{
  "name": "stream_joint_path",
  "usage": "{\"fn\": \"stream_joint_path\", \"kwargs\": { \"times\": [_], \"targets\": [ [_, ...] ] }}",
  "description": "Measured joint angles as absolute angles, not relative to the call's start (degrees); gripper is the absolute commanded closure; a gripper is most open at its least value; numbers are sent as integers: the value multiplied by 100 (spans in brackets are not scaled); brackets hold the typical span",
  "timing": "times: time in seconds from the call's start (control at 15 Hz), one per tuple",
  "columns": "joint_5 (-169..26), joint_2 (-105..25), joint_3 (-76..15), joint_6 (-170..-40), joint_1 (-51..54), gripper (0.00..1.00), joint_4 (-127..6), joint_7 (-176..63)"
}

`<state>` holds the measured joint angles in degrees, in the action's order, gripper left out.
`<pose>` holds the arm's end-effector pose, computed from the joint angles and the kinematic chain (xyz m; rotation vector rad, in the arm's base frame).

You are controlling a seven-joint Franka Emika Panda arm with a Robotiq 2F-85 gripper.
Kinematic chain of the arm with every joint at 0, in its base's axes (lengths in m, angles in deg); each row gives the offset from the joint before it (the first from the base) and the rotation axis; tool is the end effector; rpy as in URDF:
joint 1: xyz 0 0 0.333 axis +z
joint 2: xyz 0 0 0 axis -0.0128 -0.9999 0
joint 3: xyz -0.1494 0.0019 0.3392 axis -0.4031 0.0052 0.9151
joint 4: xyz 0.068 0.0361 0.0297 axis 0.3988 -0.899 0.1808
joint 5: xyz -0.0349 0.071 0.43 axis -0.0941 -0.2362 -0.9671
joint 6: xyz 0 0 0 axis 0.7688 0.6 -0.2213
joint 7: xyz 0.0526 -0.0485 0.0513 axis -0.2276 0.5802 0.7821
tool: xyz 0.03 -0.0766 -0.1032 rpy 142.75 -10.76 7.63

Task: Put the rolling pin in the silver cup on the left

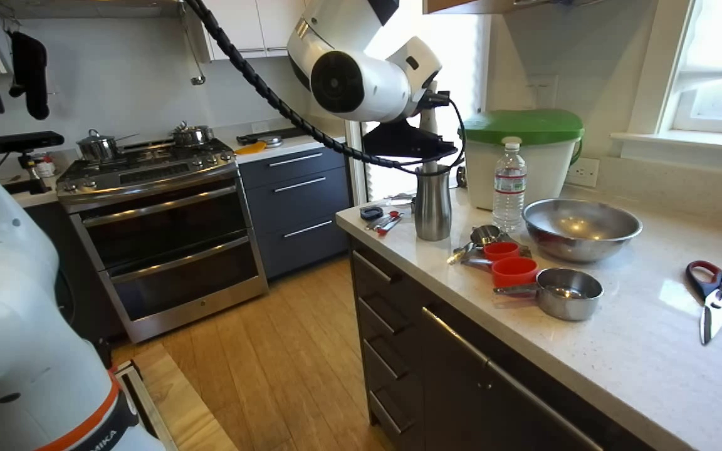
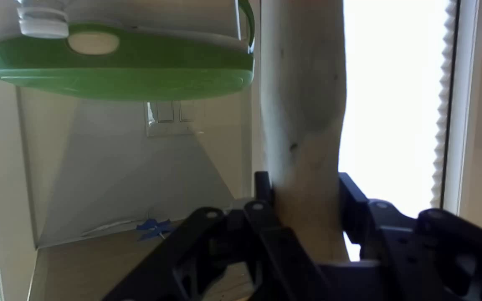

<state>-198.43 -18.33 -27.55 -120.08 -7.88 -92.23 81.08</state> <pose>0.5902 -0.1065 0.4951 -2.2471 -0.3111 -1.9083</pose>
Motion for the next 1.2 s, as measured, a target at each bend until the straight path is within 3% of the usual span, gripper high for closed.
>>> {"fn": "stream_joint_path", "kwargs": {
  "times": [1.0, 1.07, 1.13, 1.2],
  "targets": [
    [-20115, -2221, -2773, -12009, -820, 84, -9303, 8528],
    [-20115, -2228, -2773, -12009, -820, 34, -9303, 8536],
    [-20115, -2235, -2773, -12009, -820, 33, -9303, 8541],
    [-20115, -2241, -2773, -12009, -820, 26, -9303, 8542]
  ]
}}
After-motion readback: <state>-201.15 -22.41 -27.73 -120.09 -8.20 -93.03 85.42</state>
